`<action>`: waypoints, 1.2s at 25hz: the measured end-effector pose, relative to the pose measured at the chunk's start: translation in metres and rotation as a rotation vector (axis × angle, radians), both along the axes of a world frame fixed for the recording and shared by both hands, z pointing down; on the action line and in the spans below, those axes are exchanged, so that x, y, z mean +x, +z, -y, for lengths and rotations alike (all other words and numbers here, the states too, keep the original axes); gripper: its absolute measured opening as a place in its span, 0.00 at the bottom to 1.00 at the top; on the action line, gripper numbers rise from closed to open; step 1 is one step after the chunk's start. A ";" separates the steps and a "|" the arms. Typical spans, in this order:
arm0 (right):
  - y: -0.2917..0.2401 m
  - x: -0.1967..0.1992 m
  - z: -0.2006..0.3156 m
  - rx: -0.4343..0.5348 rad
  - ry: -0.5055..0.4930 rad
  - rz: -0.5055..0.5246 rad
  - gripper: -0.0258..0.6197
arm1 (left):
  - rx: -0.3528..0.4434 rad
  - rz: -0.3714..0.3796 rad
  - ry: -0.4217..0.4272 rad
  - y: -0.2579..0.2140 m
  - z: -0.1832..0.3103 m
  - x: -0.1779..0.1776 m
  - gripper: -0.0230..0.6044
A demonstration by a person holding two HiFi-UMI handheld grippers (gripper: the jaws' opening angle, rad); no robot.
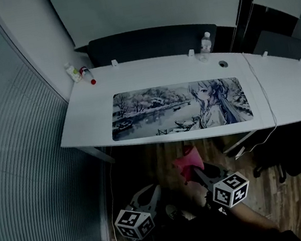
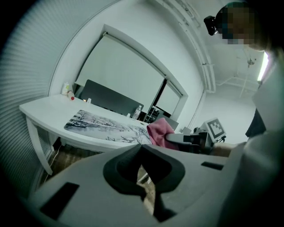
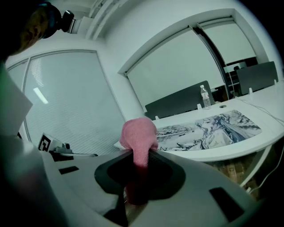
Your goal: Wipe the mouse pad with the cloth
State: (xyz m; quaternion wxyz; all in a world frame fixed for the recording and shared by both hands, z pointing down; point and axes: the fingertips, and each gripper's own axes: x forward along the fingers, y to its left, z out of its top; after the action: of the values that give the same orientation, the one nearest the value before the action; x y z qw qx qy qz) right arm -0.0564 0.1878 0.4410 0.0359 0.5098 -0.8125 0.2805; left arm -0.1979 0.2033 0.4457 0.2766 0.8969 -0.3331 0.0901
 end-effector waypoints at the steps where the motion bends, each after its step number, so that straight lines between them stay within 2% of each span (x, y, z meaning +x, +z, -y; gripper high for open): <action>1: -0.001 -0.007 0.006 0.007 -0.003 -0.006 0.17 | 0.008 0.004 -0.006 0.000 0.004 -0.008 0.04; 8: -0.001 -0.049 0.049 0.038 -0.051 -0.054 0.17 | 0.050 0.012 -0.070 -0.003 0.025 -0.045 0.04; 14: 0.014 -0.079 0.099 0.032 -0.090 -0.098 0.17 | 0.047 0.020 -0.144 0.000 0.040 -0.067 0.04; 23: 0.046 -0.105 0.193 -0.017 -0.157 -0.142 0.17 | 0.041 0.059 -0.244 0.002 0.084 -0.077 0.04; 30: 0.088 -0.118 0.258 -0.086 -0.239 -0.222 0.17 | 0.005 0.086 -0.318 0.005 0.126 -0.071 0.04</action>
State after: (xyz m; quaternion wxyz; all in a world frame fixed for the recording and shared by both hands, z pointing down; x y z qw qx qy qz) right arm -0.1742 -0.0704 0.5286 0.1804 0.4355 -0.8456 0.2506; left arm -0.2694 0.0773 0.4512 0.2707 0.8289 -0.4826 0.0825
